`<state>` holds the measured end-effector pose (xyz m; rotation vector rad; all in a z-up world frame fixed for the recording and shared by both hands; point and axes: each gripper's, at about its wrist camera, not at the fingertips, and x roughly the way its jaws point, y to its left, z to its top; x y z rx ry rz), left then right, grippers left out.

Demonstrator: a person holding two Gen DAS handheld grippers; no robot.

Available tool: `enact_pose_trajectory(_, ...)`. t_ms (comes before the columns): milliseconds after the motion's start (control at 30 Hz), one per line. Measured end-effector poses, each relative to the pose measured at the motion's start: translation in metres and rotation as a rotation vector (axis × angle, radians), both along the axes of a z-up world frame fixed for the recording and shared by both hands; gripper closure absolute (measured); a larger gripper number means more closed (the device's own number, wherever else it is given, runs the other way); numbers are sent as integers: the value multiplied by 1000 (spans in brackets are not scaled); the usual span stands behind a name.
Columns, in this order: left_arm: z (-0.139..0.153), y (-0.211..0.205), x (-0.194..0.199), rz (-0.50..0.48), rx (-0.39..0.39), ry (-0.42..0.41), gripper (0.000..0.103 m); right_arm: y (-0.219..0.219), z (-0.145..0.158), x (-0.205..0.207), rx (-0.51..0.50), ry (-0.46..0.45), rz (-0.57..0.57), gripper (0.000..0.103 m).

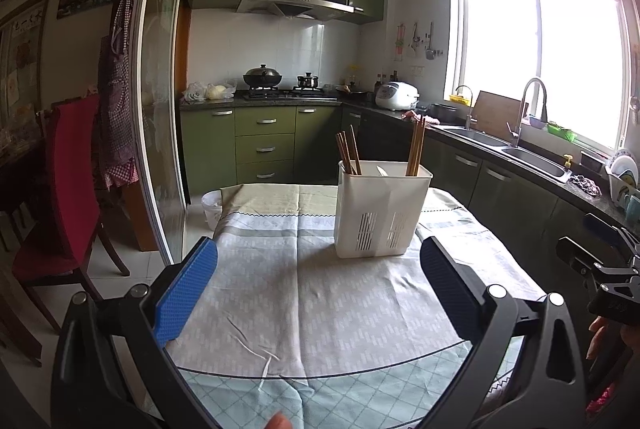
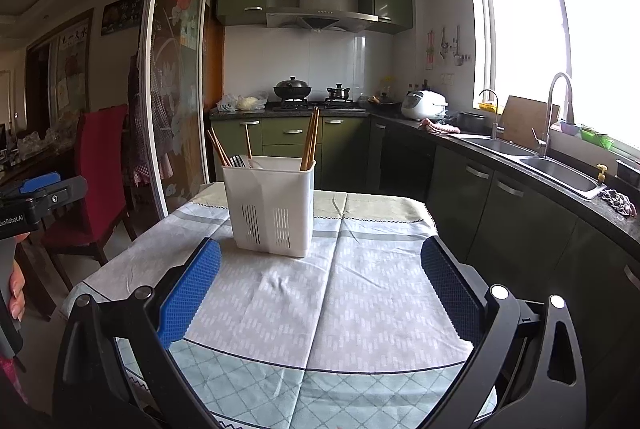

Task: Organize utensils

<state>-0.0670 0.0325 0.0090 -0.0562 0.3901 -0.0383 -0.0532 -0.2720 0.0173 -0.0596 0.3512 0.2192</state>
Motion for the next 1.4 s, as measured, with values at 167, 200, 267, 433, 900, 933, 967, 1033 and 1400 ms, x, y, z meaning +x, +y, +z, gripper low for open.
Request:
enact_pose_trajectory(167,1,0,0,9,7,6,7,0,0,1,0,0,0,4)
enact_pose_trajectory(200,1,0,0,8,10,7,7,0,0,1,-1,0,-2,4)
enact_pose_trajectory(267,2,0,-1,13,17,3,7,1,-1,1,1,1,1,4)
enact_pose_trajectory(433,3,-2,-1,12,20,4,6,1,-2,2,1,3,2,4)
enact_pose_trajectory(900,3,-2,-1,48,43,-6,6,4,-5,3,-3,7,5,4)
enact_pose_trajectory(933,3,-2,-2,49,44,-8,6,4,-6,3,-3,8,5,4)
enact_pose_trajectory(967,3,-2,-2,50,42,-9,6,5,-6,4,-3,8,5,4)
enact_pose_trajectory(1033,2,-2,-1,57,43,2,6,5,-6,4,-5,7,3,4)
enact_pose_trajectory(1400,-1,1,4,18,1,26,6,5,-7,5,-6,11,4,4)
